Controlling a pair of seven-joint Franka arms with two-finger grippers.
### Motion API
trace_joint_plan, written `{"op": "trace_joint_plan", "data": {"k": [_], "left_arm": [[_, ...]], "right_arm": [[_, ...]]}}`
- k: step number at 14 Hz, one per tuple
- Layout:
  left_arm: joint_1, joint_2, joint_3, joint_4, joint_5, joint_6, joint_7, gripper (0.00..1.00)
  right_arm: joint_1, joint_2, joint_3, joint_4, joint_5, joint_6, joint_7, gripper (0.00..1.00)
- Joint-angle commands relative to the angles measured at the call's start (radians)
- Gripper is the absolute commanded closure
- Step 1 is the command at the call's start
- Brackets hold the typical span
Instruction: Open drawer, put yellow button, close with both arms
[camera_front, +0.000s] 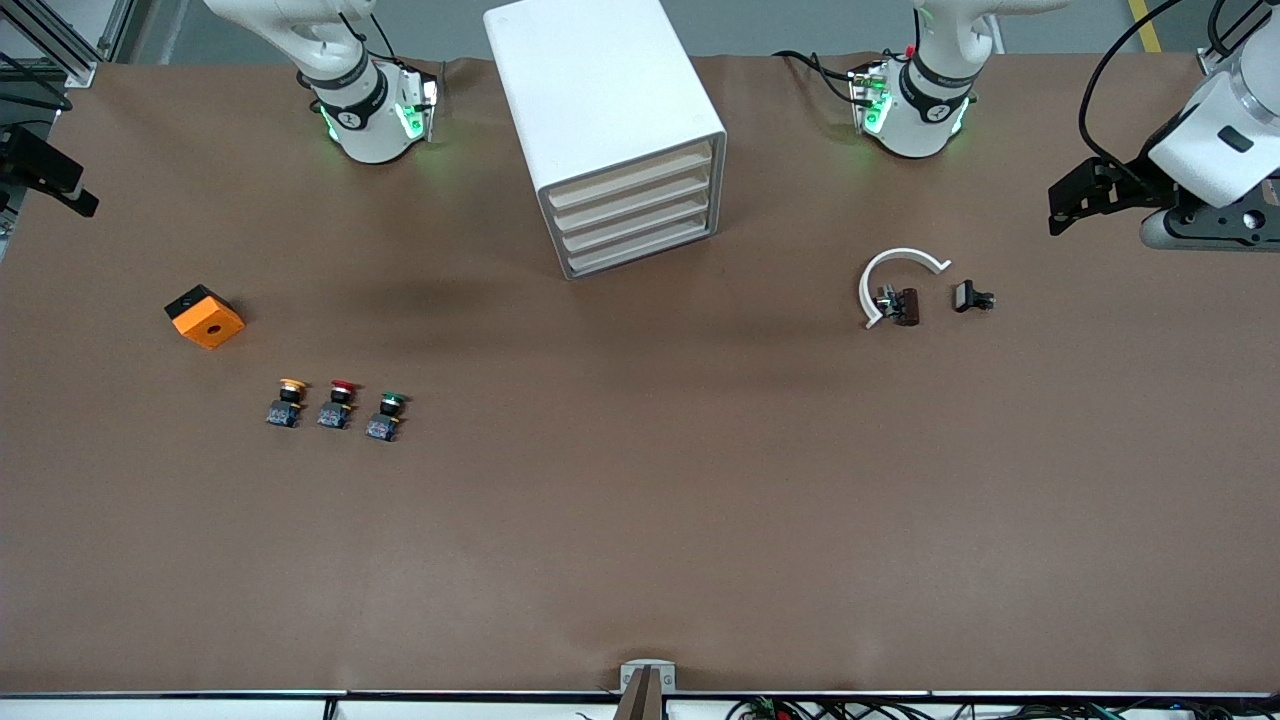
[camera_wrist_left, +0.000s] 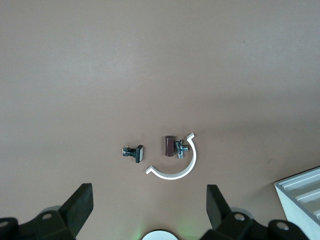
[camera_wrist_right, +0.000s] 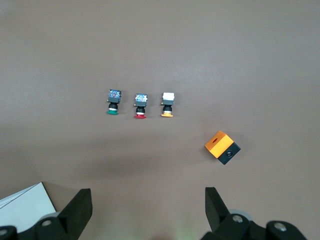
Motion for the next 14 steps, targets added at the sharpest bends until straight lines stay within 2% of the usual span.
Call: {"op": "trace_joint_plan", "data": {"k": [1,10,14], "left_arm": [[0.005,0.013,-0.006,0.028,-0.012,-0.02,0.007,0.0],[0.011,0.013,-0.006,0.02,-0.012,-0.024,0.009,0.0],[0.014,0.045,-0.003,0.013,-0.013,-0.075,-0.005,0.0]], "right_arm": [[-0.002,-0.023,0.004,-0.023,-0.013,0.008,-0.01,0.0],[-0.002,-0.023,0.004,-0.023,-0.013,0.005,-0.024,0.0],[-0.004,-0.023,0.002,-0.023,-0.013,0.004,-0.025,0.0]]}}
